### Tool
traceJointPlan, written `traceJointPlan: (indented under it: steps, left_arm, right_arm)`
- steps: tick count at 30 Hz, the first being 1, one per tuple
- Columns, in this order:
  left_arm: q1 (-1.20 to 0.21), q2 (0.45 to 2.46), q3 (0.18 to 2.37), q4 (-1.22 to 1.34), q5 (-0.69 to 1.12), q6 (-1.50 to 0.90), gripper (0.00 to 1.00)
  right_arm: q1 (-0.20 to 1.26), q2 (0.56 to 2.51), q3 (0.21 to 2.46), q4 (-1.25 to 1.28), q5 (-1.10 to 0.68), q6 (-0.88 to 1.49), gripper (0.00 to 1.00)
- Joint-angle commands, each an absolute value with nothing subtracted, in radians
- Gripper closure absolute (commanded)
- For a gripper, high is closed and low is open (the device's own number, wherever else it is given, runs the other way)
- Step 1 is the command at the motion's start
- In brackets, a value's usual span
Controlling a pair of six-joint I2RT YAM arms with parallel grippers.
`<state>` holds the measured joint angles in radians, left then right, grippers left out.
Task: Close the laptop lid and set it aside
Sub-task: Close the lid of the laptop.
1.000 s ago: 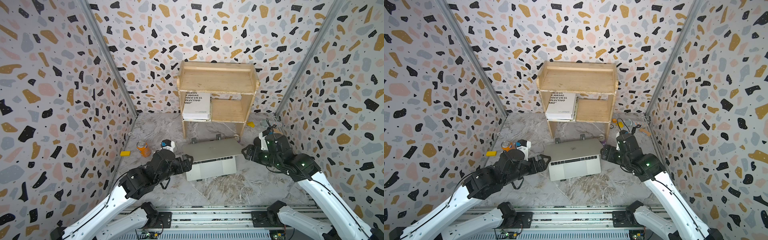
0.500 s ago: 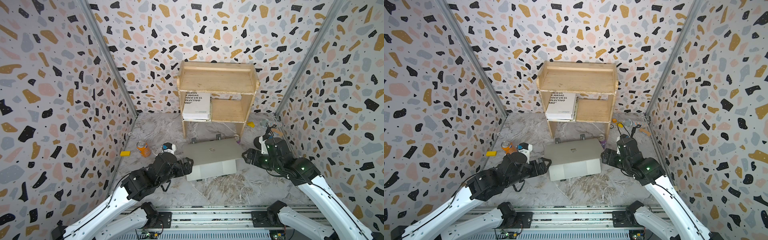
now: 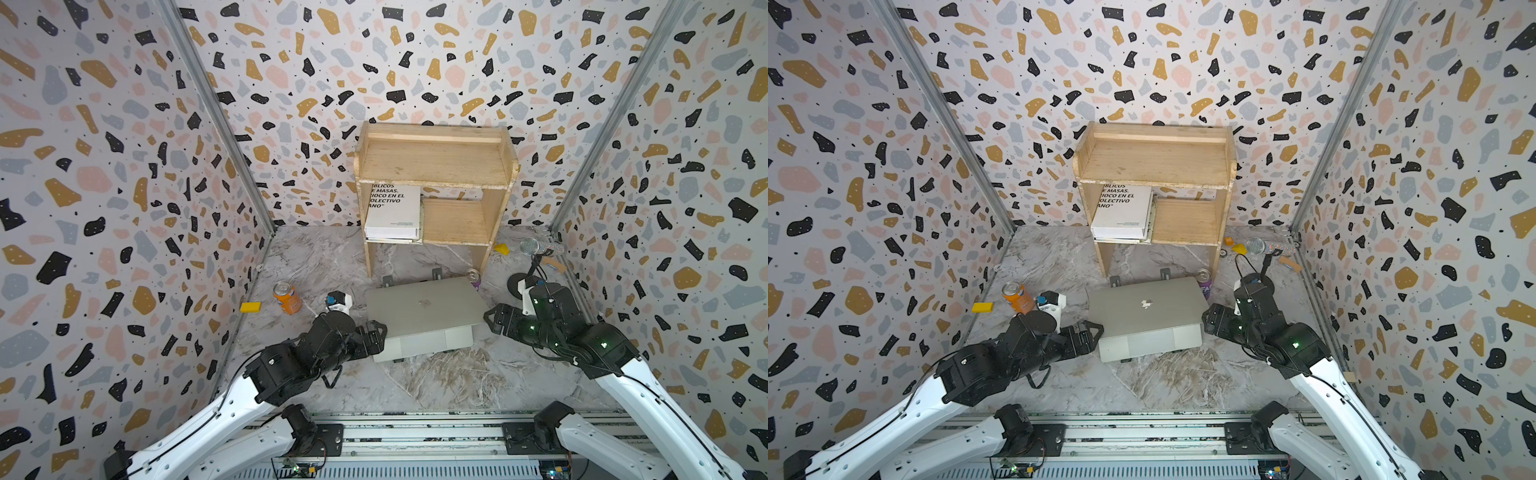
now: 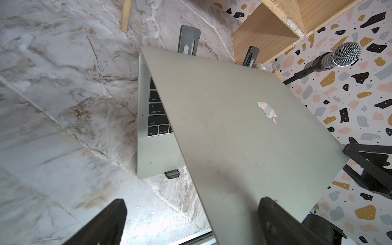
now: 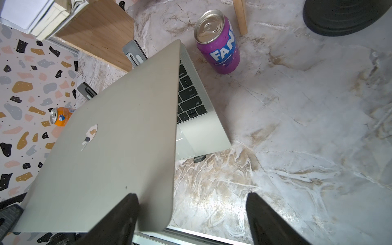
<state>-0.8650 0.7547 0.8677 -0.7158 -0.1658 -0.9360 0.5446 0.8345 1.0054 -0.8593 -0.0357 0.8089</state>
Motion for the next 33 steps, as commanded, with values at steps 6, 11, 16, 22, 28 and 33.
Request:
traceJointPlan:
  steps: [6,11,16,22,28,33]
  left_arm:
    - [-0.875,0.731,0.826,-0.735,-0.187,-0.945,0.02]
    - [-0.877,0.727,0.820,-0.735,-0.186,-0.946,0.02]
    - [-0.879,0.724,0.809,-0.731,-0.187,-0.950,0.02]
    - [-0.880,0.714,0.788,-0.724,-0.187,-0.955,0.02]
    - [-0.880,0.713,0.774,-0.718,-0.189,-0.957,0.02]
    - [-0.881,0.714,0.758,-0.712,-0.191,-0.962,0.02]
  right_arm:
    - [0.556,0.808,0.967,-0.885,-0.038,0.825,0.16]
    - [0.558,0.806,0.952,-0.880,-0.041,0.826,0.16]
    - [0.560,0.808,0.929,-0.867,-0.049,0.827,0.15]
    - [0.560,0.806,0.902,-0.852,-0.055,0.831,0.14]
    - [0.562,0.804,0.898,-0.850,-0.052,0.832,0.13]
    - [0.562,0.804,0.877,-0.834,-0.057,0.831,0.11]
